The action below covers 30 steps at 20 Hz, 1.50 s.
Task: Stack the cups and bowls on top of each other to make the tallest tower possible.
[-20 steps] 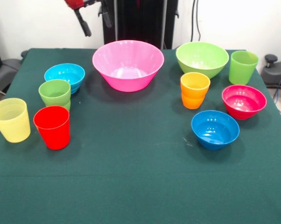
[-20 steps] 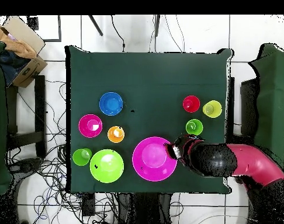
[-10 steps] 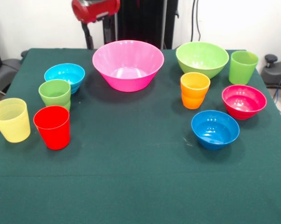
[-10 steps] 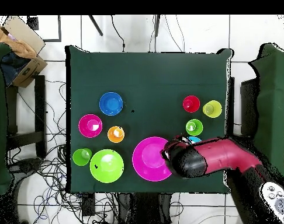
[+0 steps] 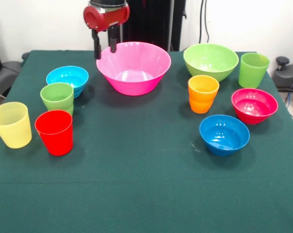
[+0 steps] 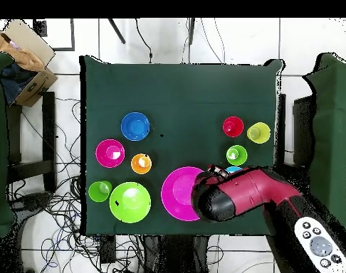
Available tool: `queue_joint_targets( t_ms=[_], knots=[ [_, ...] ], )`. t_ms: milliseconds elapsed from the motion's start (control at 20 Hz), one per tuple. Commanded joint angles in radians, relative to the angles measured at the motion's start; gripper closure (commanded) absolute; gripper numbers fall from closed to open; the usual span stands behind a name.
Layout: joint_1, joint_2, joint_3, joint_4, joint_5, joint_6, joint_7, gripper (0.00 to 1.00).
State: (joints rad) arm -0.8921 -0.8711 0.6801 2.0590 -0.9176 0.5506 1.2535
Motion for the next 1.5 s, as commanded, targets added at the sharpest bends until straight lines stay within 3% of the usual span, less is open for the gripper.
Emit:
queue_joint_targets(
  t_ms=[50, 150, 250, 350, 900, 1500],
  knots=[
    [0.030, -0.015, -0.103, -0.051, -0.141, -0.083, 0.096, 0.00],
    [0.006, -0.012, -0.088, -0.042, -0.095, -0.090, 0.078, 0.00],
    [-0.047, 0.009, -0.046, -0.036, 0.000, -0.067, 0.039, 0.00],
    [-0.081, 0.034, -0.025, -0.052, 0.030, -0.047, -0.001, 0.00],
    [-0.137, 0.177, 0.001, -0.195, -0.044, -0.036, -0.127, 0.00],
    [-0.148, 0.191, 0.009, -0.199, -0.070, -0.045, -0.151, 0.00]
  ],
)
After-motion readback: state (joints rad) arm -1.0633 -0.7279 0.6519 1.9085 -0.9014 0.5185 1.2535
